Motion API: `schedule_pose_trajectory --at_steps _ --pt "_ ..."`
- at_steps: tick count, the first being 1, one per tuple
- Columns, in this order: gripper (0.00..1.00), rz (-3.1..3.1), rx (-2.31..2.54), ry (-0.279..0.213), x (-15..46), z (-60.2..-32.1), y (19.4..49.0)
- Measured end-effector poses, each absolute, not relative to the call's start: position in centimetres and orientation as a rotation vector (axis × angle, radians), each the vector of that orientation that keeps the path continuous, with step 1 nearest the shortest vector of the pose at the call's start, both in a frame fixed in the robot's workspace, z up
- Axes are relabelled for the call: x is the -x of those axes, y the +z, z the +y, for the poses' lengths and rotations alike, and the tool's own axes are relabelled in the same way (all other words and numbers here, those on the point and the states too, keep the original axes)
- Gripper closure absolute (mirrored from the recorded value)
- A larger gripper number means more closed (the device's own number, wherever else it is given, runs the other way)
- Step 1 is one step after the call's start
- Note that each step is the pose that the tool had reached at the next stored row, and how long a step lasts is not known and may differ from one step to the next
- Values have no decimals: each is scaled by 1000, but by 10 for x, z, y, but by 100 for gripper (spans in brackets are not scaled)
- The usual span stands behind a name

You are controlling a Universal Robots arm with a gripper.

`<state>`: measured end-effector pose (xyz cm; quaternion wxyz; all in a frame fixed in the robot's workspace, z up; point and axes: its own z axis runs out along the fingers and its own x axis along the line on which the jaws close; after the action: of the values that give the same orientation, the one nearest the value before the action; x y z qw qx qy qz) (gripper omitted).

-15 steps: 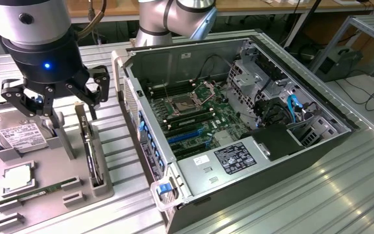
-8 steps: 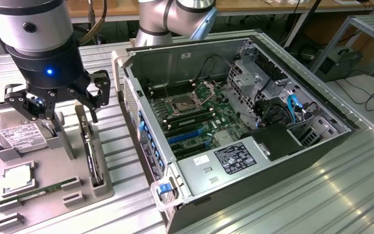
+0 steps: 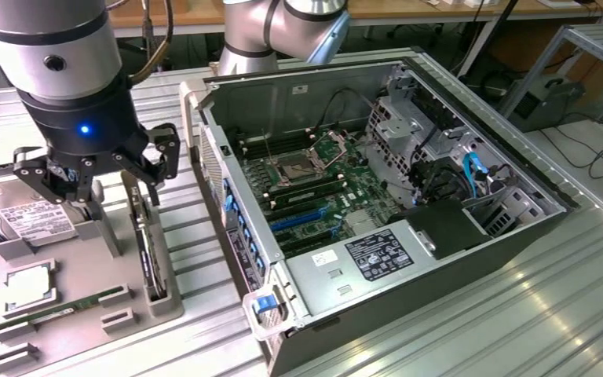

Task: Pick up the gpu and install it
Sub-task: 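Pick up the gpu and move the gpu toward the slot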

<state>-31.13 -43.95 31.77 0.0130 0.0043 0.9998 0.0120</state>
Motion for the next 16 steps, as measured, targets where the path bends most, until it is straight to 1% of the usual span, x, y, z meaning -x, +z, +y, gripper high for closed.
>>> schedule_pose_trajectory --at_steps 6,16 --pt "34 3115 -13 38 311 -445 307" --pt "34 3116 -13 37 311 -445 289"
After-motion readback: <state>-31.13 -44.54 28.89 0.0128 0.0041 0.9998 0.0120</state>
